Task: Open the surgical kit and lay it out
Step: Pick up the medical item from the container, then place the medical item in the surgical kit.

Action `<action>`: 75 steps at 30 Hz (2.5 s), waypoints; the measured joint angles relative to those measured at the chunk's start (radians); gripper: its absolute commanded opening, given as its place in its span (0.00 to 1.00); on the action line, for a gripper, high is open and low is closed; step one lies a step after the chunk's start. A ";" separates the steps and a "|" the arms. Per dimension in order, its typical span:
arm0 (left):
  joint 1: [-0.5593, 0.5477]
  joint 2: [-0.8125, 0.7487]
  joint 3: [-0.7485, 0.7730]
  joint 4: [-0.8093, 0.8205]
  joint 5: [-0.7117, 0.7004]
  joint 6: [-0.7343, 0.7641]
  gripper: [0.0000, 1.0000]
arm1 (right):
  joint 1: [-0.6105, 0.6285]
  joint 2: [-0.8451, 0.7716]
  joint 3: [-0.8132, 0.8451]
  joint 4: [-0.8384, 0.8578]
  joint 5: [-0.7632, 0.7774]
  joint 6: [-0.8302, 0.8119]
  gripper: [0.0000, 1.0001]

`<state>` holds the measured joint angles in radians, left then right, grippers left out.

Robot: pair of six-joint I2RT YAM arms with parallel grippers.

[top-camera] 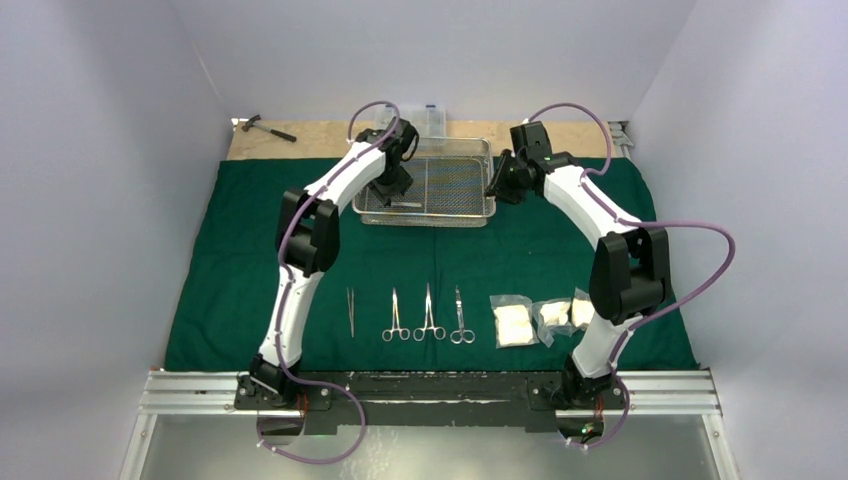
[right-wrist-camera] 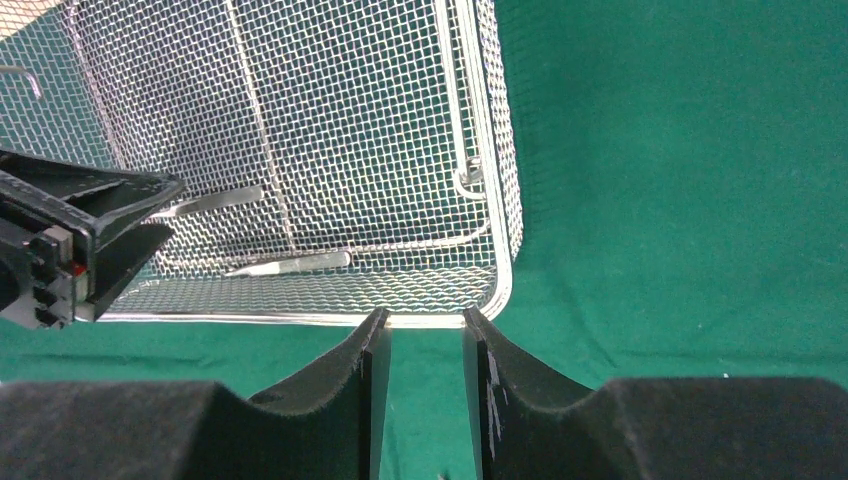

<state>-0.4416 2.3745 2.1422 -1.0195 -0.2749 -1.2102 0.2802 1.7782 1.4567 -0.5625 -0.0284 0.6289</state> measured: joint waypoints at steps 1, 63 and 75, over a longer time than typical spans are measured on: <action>0.000 0.003 -0.003 0.000 0.001 -0.003 0.46 | 0.000 0.000 0.002 0.000 0.000 0.000 0.35; 0.009 -0.770 -0.903 -0.170 -0.387 0.381 0.00 | -0.001 -0.147 -0.032 -0.005 -0.015 -0.016 0.35; -0.149 -0.647 -1.014 -0.198 -0.418 0.298 0.00 | -0.001 -0.298 -0.153 -0.012 -0.011 -0.014 0.35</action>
<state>-0.5907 1.7279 1.1286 -1.2175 -0.6933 -0.9119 0.2794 1.4803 1.3041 -0.5747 -0.0395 0.6151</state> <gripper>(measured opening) 0.068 0.347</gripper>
